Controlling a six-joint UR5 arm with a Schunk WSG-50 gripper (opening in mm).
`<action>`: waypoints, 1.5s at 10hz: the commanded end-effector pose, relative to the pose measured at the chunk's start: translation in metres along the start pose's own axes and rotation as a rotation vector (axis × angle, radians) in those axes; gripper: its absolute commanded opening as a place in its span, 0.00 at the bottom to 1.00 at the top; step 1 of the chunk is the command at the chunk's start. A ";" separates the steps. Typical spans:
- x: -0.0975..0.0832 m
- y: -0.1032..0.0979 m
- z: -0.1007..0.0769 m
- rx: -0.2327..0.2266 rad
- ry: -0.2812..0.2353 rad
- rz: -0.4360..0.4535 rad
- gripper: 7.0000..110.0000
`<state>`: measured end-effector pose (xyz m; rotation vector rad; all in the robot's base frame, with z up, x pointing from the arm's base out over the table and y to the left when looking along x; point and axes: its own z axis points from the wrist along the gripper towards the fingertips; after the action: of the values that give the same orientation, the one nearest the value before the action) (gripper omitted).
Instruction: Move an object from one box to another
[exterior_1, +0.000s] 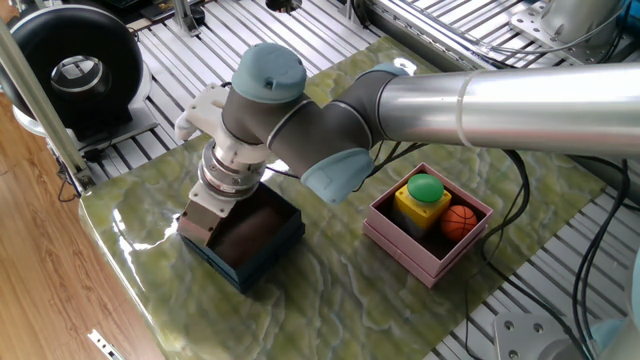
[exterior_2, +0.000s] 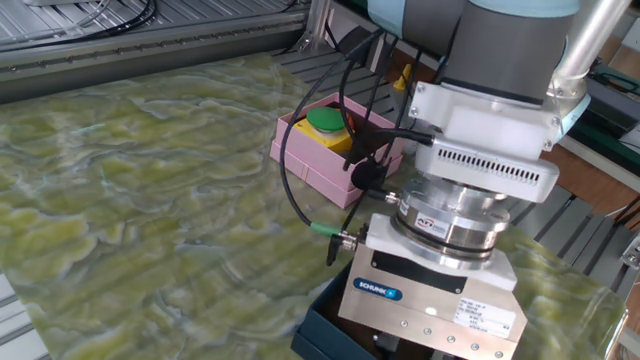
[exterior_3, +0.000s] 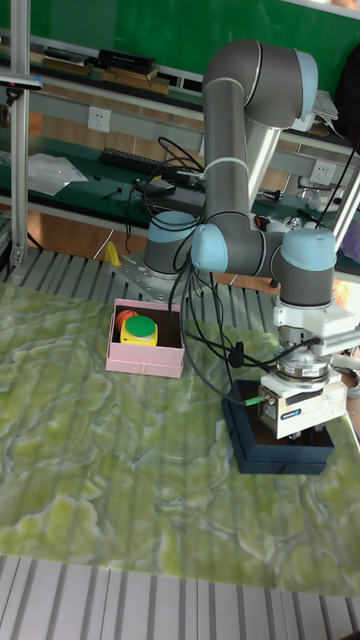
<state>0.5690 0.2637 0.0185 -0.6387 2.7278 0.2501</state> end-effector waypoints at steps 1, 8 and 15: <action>-0.004 0.002 -0.017 -0.009 0.014 0.028 0.00; 0.010 -0.012 -0.071 -0.007 0.103 0.006 0.00; 0.045 -0.046 -0.146 0.025 0.230 -0.015 0.00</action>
<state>0.5266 0.1941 0.1148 -0.7025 2.9005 0.1656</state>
